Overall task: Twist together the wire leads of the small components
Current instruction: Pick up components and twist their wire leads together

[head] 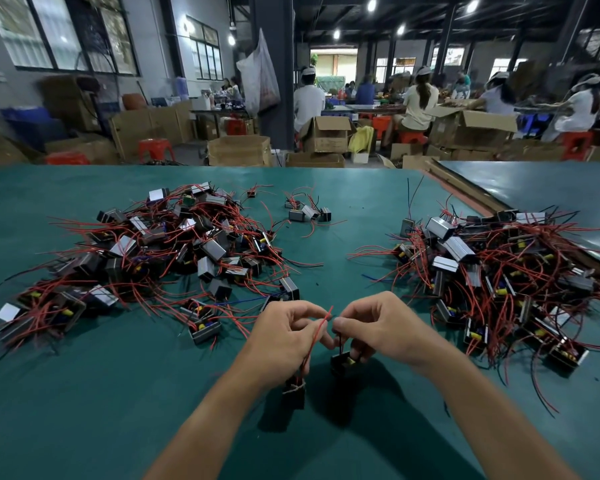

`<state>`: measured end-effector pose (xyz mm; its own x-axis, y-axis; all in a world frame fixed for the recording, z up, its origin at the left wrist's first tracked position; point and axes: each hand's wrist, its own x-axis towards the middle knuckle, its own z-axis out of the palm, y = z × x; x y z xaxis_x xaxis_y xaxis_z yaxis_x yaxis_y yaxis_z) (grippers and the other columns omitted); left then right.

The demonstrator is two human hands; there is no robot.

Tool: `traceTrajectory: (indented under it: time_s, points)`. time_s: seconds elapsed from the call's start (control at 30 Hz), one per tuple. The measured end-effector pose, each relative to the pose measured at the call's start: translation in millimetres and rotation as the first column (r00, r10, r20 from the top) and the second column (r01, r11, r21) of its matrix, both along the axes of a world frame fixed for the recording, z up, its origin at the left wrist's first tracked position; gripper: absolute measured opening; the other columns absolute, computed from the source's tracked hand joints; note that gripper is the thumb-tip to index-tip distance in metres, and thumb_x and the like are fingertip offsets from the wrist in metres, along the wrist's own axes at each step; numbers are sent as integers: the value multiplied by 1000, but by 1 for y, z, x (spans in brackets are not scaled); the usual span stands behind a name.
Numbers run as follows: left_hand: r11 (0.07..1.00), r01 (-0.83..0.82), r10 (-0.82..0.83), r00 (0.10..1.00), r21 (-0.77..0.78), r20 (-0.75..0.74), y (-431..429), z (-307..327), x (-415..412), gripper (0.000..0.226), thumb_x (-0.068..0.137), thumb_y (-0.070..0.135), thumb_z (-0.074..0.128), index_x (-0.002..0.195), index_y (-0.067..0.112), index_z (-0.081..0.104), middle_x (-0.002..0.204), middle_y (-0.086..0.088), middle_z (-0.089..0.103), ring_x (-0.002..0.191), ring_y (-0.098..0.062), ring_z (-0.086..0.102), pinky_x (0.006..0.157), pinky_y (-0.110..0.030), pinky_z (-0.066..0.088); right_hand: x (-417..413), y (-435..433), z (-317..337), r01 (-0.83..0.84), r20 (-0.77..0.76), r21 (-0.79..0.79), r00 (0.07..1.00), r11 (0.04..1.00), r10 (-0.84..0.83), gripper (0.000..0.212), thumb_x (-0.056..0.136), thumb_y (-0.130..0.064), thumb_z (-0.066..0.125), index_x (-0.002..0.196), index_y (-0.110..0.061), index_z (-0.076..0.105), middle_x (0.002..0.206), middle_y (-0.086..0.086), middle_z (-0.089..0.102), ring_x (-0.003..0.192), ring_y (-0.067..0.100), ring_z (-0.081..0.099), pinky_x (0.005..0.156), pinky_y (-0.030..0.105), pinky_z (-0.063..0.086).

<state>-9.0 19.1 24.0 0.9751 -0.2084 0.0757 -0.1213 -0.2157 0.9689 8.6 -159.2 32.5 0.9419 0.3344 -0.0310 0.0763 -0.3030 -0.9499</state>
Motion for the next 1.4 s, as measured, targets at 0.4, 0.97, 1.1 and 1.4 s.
traceTrajectory:
  time_s: [0.4, 0.97, 1.1, 1.4]
  points:
    - [996, -25, 20, 998, 86, 63, 0, -4, 1, 11, 89, 10, 66, 79, 11, 71, 52, 0, 64, 37, -6, 36, 41, -17, 26, -3, 1, 4, 21, -9, 25, 1000, 999, -21, 10, 91, -4, 65, 81, -4, 62, 63, 9, 71, 42, 15, 59, 41, 23, 49]
    - [995, 9, -10, 1000, 101, 6, -1, -5, -1, 16, 95, 8, 52, 88, 17, 65, 62, -7, 70, 28, -14, 34, 34, -15, 30, -3, 3, 2, 49, 76, -4, 996, 999, -49, 9, 90, -2, 65, 81, -3, 65, 62, 9, 71, 43, 16, 59, 43, 24, 51]
    - [990, -23, 11, 996, 141, 84, -3, -7, -1, 12, 86, 9, 65, 77, 11, 72, 70, -16, 72, 41, -9, 46, 45, -22, 38, -3, 5, 1, 36, 46, -5, 998, 999, -36, 11, 91, -1, 64, 80, -4, 63, 56, 3, 68, 41, 15, 60, 42, 24, 51]
    - [987, -49, 22, 985, 155, 169, 0, -12, 3, 9, 77, 8, 78, 70, 13, 76, 53, 12, 61, 46, 9, 43, 48, -13, 34, -4, 6, 3, 53, 107, -31, 993, 998, -49, 20, 82, -1, 73, 65, -11, 69, 57, 10, 60, 45, 12, 54, 45, 23, 49]
